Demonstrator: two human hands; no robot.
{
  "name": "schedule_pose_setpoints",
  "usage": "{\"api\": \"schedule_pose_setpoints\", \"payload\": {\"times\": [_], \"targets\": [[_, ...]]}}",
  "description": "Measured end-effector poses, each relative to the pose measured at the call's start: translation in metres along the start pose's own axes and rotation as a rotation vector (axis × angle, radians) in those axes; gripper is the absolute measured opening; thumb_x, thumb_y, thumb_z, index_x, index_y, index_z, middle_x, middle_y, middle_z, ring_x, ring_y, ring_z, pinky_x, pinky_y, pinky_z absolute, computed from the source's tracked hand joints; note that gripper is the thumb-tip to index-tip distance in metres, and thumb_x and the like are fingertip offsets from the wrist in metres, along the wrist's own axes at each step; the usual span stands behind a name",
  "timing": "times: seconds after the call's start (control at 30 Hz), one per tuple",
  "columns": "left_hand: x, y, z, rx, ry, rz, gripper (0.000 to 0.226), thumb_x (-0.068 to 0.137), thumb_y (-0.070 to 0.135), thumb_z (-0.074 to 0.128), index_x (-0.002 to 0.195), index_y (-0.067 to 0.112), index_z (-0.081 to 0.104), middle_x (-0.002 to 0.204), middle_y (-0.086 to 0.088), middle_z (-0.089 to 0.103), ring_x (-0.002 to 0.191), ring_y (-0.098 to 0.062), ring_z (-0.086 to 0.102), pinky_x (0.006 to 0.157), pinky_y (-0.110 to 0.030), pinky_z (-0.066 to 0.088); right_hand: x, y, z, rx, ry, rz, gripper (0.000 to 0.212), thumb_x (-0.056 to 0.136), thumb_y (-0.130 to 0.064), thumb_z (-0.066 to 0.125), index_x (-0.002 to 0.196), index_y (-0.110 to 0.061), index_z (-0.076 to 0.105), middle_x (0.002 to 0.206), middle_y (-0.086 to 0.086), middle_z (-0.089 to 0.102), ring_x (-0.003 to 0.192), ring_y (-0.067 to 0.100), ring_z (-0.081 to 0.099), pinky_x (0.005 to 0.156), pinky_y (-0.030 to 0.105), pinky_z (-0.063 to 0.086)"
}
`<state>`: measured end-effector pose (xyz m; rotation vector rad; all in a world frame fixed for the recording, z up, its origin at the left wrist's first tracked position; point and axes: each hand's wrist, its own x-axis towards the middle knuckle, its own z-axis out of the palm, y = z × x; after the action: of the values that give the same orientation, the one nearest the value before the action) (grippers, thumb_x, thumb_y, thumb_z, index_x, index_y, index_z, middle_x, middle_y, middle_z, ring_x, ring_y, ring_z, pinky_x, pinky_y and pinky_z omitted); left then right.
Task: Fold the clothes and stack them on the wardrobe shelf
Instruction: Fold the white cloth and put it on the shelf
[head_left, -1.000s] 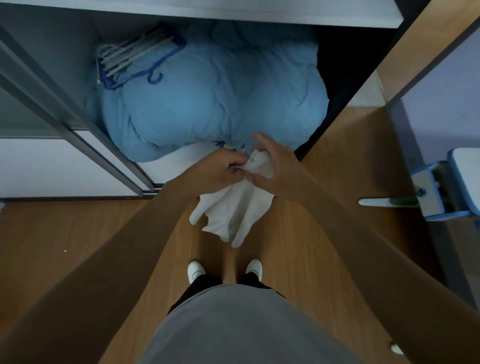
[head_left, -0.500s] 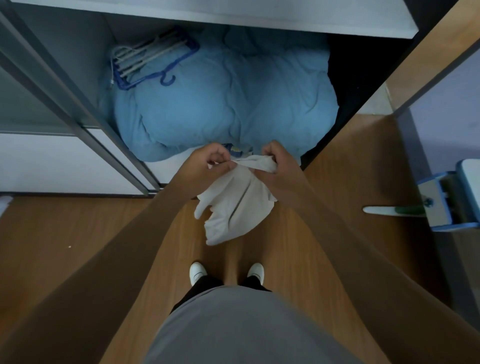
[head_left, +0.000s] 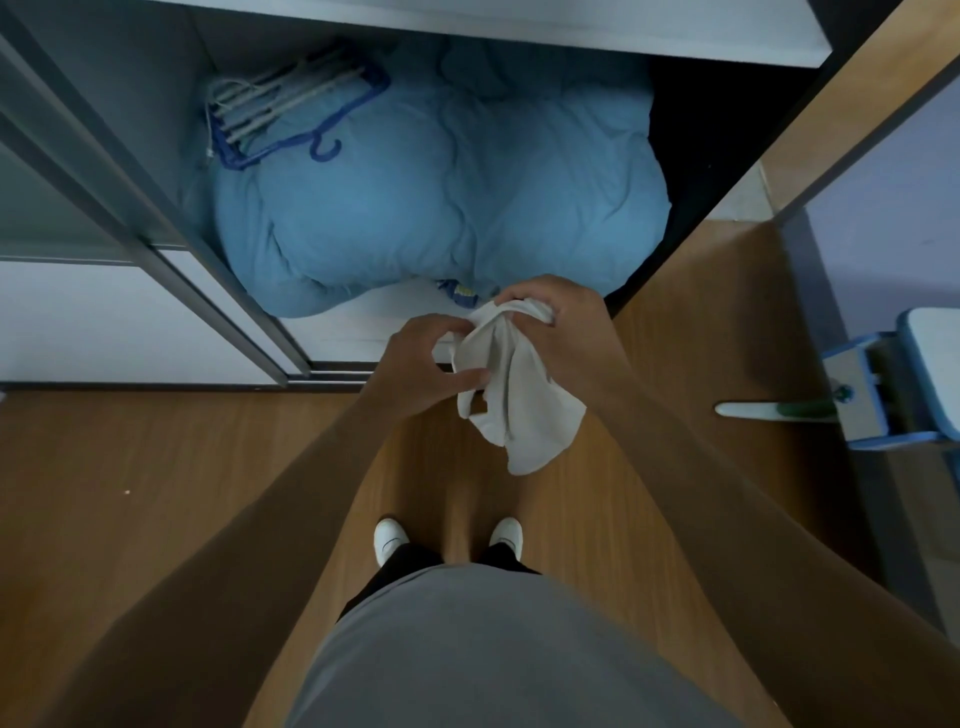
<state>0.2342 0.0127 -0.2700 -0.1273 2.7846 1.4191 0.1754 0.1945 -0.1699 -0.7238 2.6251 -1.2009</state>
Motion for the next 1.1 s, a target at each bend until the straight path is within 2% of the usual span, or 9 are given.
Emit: {"api": "schedule_pose_setpoints", "payload": {"times": [0.1, 0.23, 0.37, 0.47, 0.6, 0.73, 0.8, 0.97, 1.1], "targets": [[0.004, 0.001, 0.006, 0.009, -0.05, -0.012, 0.051, 0.076, 0.04, 0.074, 0.122, 0.026, 0.057, 0.113, 0.013, 0.054, 0.104, -0.006, 0.048, 0.083, -0.013, 0.034, 0.001, 0.005, 0.001, -0.126, 0.011, -0.081, 0.015, 0.093, -0.014, 0.065, 0.103, -0.008, 0.075, 0.101, 0.011, 0.069, 0.095, 0.023, 0.064, 0.083, 0.022, 0.043], [0.014, 0.003, 0.0, 0.162, 0.012, 0.056, 0.012, 0.084, 0.003, 0.06, 0.092, 0.008, 0.066, 0.09, -0.006, 0.054, 0.086, -0.025, 0.056, 0.069, -0.024, 0.036, -0.001, 0.012, -0.002, -0.192, 0.029, -0.075, 0.016, 0.09, -0.022, 0.072, 0.093, -0.007, 0.076, 0.09, 0.011, 0.066, 0.083, 0.019, 0.06, 0.073, 0.024, 0.041], [0.019, 0.001, -0.018, 0.099, 0.075, 0.104, 0.021, 0.08, -0.012, 0.059, 0.089, -0.002, 0.074, 0.088, -0.015, 0.06, 0.076, -0.022, 0.055, 0.065, -0.009, 0.037, -0.005, 0.019, -0.009, -0.134, -0.083, -0.081, 0.013, 0.086, -0.019, 0.076, 0.087, -0.005, 0.076, 0.082, 0.003, 0.062, 0.078, 0.017, 0.057, 0.069, 0.021, 0.04], [0.024, 0.007, -0.03, 0.069, 0.098, 0.136, 0.025, 0.078, -0.016, 0.058, 0.085, 0.001, 0.075, 0.087, -0.006, 0.059, 0.078, -0.021, 0.057, 0.067, -0.009, 0.037, -0.008, 0.023, -0.01, -0.129, -0.23, -0.114, 0.013, 0.088, -0.013, 0.073, 0.099, -0.007, 0.077, 0.09, -0.004, 0.062, 0.078, 0.006, 0.054, 0.071, 0.003, 0.036], [0.026, 0.015, -0.041, 0.083, 0.141, 0.263, 0.03, 0.076, -0.021, 0.051, 0.081, -0.002, 0.075, 0.09, -0.004, 0.057, 0.082, -0.02, 0.056, 0.073, -0.012, 0.037, -0.004, 0.031, -0.008, -0.148, -0.385, -0.059, 0.028, 0.096, -0.013, 0.064, 0.123, -0.008, 0.068, 0.119, 0.003, 0.067, 0.102, 0.001, 0.052, 0.081, -0.004, 0.031], [0.024, 0.019, -0.05, 0.117, 0.078, 0.273, 0.033, 0.078, -0.022, 0.05, 0.085, -0.004, 0.077, 0.099, -0.014, 0.067, 0.083, -0.019, 0.057, 0.07, -0.006, 0.035, 0.003, 0.028, -0.005, -0.172, -0.54, 0.008, 0.025, 0.097, -0.019, 0.062, 0.117, -0.006, 0.071, 0.117, 0.01, 0.071, 0.096, 0.017, 0.064, 0.083, 0.019, 0.048], [0.023, 0.017, -0.055, 0.151, 0.057, 0.252, 0.033, 0.08, -0.02, 0.051, 0.088, -0.003, 0.077, 0.103, -0.017, 0.07, 0.086, -0.022, 0.059, 0.072, -0.019, 0.042, 0.006, 0.025, -0.002, -0.194, -0.554, 0.011, 0.02, 0.098, -0.02, 0.061, 0.108, -0.006, 0.073, 0.106, 0.009, 0.072, 0.091, 0.022, 0.062, 0.079, 0.028, 0.044], [0.013, 0.006, -0.061, 0.219, -0.018, 0.215, 0.025, 0.076, -0.008, 0.048, 0.078, -0.006, 0.072, 0.085, -0.02, 0.068, 0.082, -0.033, 0.059, 0.071, -0.036, 0.047, 0.01, 0.014, -0.004, -0.141, -0.392, -0.029, 0.017, 0.098, -0.016, 0.059, 0.103, -0.007, 0.073, 0.092, 0.003, 0.064, 0.081, 0.016, 0.055, 0.074, 0.025, 0.041], [0.009, 0.004, -0.057, 0.174, -0.059, 0.144, 0.018, 0.074, -0.005, 0.047, 0.065, -0.008, 0.063, 0.067, -0.022, 0.057, 0.066, -0.027, 0.05, 0.062, -0.037, 0.04, 0.008, 0.004, -0.003, -0.111, -0.279, -0.039, 0.04, 0.097, -0.019, 0.061, 0.062, -0.001, 0.054, 0.062, 0.014, 0.051, 0.059, 0.026, 0.045, 0.063, 0.038, 0.036]]}}
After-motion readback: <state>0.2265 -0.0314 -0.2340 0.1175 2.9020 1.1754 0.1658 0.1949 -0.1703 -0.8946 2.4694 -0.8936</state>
